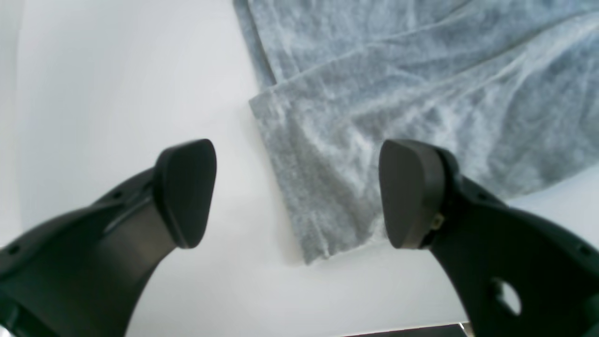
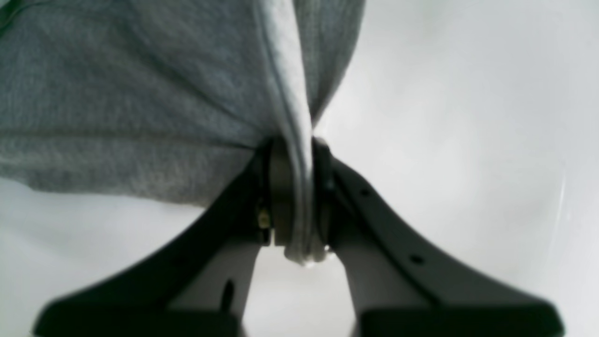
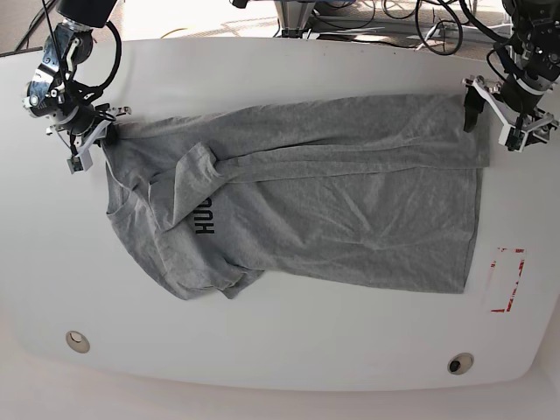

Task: Layout the t-shirt on the table in an organized manner, then fold the t-shirt properly
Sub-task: 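Grasp the shirt's hem corner with the left gripper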

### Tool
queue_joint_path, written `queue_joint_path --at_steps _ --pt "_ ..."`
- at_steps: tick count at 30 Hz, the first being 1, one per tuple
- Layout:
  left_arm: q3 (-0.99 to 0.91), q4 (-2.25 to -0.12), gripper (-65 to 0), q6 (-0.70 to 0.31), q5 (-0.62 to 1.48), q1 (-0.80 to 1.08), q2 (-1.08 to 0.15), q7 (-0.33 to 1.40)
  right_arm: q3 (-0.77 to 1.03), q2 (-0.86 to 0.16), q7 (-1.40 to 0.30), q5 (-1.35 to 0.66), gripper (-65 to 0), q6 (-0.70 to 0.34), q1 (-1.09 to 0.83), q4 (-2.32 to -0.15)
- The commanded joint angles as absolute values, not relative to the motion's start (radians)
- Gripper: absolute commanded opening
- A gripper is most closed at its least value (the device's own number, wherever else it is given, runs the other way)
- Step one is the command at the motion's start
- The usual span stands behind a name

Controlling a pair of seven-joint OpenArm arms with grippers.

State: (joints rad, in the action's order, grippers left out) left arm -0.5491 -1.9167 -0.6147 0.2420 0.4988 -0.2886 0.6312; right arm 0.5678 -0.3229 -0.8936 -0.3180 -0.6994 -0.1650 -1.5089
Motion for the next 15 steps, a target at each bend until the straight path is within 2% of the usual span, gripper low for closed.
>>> queue_joint_path --at_steps 1,8,15 --pt "-0.555 -1.928 -15.4 -0.611 0.257 0.499 -0.300 0.610 0.570 -0.340 -0.892 -0.317 -60.2 -0.698 -0.160 -1.521" --pt "-0.532 -1.905 -15.3 -0.610 0.257 0.499 -0.298 0.610 0.570 -0.340 -0.892 -0.315 -60.2 -0.698 -0.162 -1.521" --pt "-0.527 -1.773 -15.3 -0.610 0.257 0.486 -0.300 0.607 0.570 -0.340 -0.892 -0.315 -60.4 -0.698 -0.159 -1.521"
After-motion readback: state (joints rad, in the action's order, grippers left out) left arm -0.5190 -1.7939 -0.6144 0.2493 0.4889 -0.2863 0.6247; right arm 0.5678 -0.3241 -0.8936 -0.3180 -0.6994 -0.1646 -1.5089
